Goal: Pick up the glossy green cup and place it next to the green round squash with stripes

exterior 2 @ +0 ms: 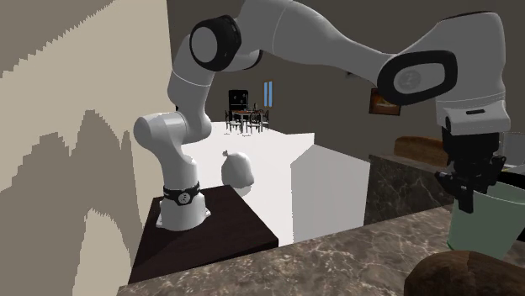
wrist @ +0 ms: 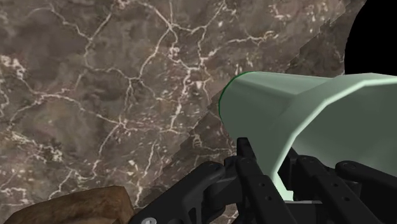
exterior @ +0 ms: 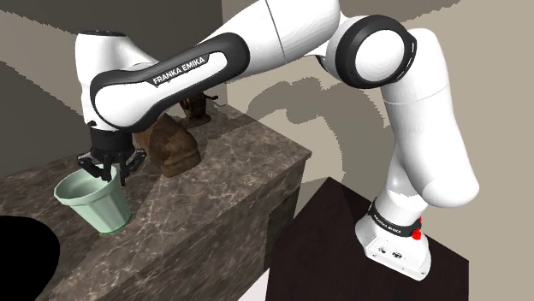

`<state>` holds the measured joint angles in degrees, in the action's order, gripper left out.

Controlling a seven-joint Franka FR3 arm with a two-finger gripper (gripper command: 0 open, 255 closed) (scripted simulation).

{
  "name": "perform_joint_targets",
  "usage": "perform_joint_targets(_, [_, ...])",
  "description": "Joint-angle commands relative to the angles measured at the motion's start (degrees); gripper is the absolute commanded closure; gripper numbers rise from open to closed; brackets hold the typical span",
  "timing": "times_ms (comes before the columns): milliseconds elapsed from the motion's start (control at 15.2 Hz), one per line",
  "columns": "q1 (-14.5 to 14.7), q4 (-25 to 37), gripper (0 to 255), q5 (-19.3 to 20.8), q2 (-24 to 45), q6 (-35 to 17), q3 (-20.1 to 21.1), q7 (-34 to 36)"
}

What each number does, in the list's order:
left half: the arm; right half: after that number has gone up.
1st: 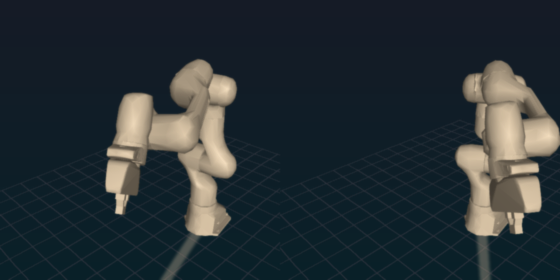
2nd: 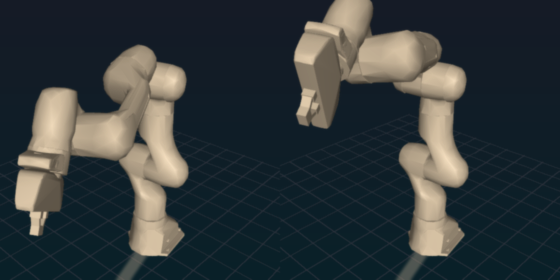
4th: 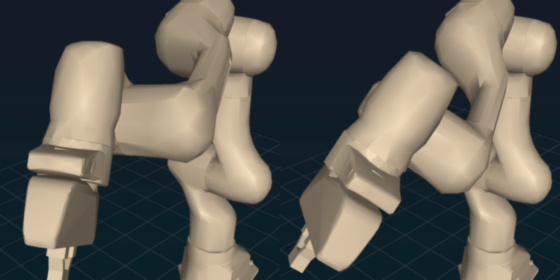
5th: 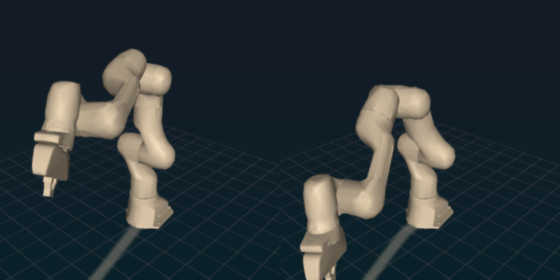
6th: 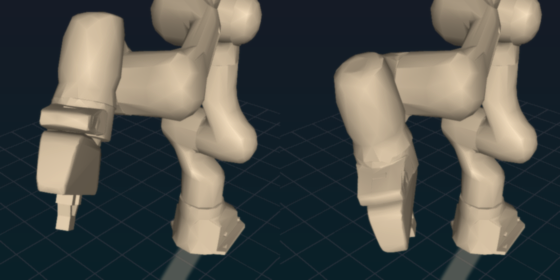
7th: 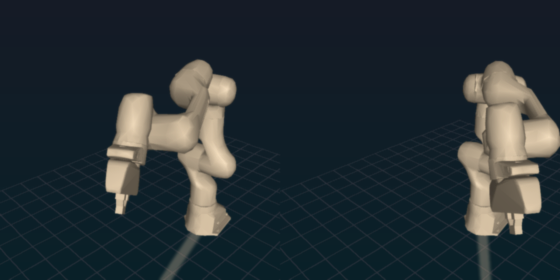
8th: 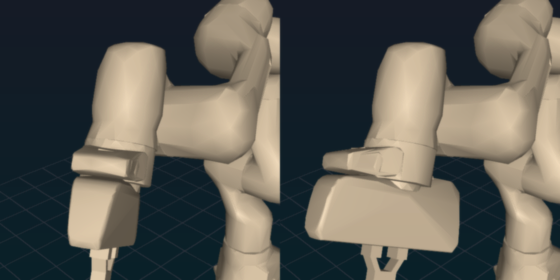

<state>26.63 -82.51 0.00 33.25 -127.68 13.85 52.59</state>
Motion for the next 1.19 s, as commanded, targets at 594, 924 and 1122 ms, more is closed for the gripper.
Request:
perform_joint_targets(594, [0.0,0.0,0,0.0,0.0,-0.1,0.0,0.0])
perform_joint_targets(924, [-1.0,0.6,0,-0.8,-4.2,4.7,0.4,-0.4])
perform_joint_targets(1122, [-1.0,0.6,0,-0.8,-4.2,4.7,0.4,-0.4])
